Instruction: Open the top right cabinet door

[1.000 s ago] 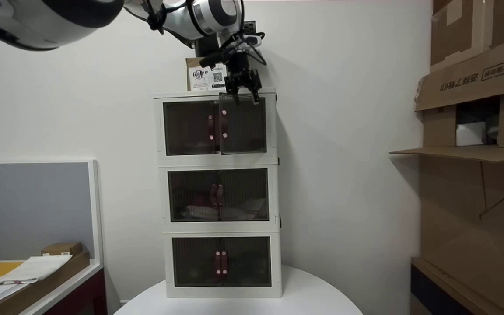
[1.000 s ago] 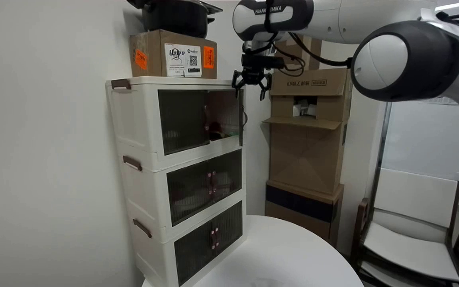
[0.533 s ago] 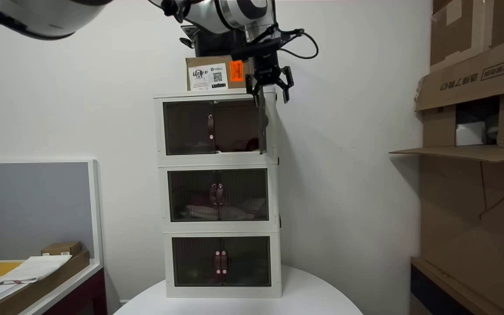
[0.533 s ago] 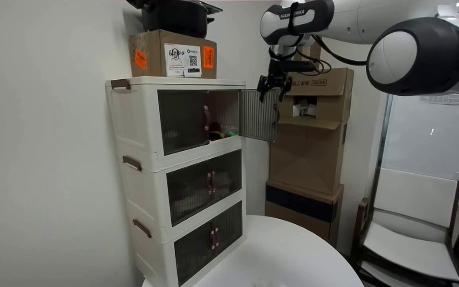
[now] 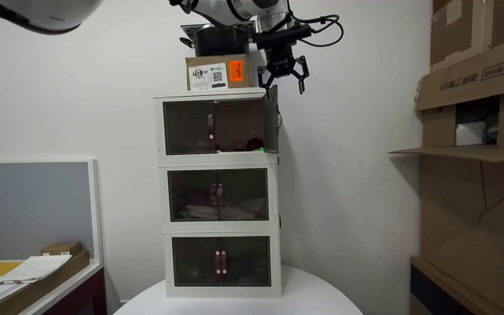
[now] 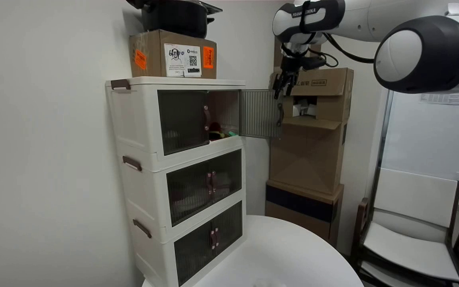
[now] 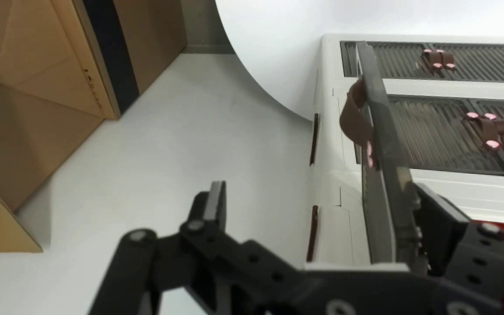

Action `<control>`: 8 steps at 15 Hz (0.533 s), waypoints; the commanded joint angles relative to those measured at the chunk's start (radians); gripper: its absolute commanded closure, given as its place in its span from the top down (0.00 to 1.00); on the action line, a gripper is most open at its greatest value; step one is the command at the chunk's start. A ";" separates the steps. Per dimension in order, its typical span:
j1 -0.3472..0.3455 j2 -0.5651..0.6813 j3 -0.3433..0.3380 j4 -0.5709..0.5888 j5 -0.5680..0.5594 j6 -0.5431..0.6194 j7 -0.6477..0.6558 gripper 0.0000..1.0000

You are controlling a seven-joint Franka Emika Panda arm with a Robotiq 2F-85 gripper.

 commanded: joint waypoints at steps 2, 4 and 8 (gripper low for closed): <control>-0.018 -0.086 0.036 -0.045 0.084 0.004 -0.057 1.00; -0.023 -0.140 0.038 -0.064 0.124 0.036 -0.059 1.00; -0.026 -0.275 0.035 -0.164 0.216 0.147 -0.052 1.00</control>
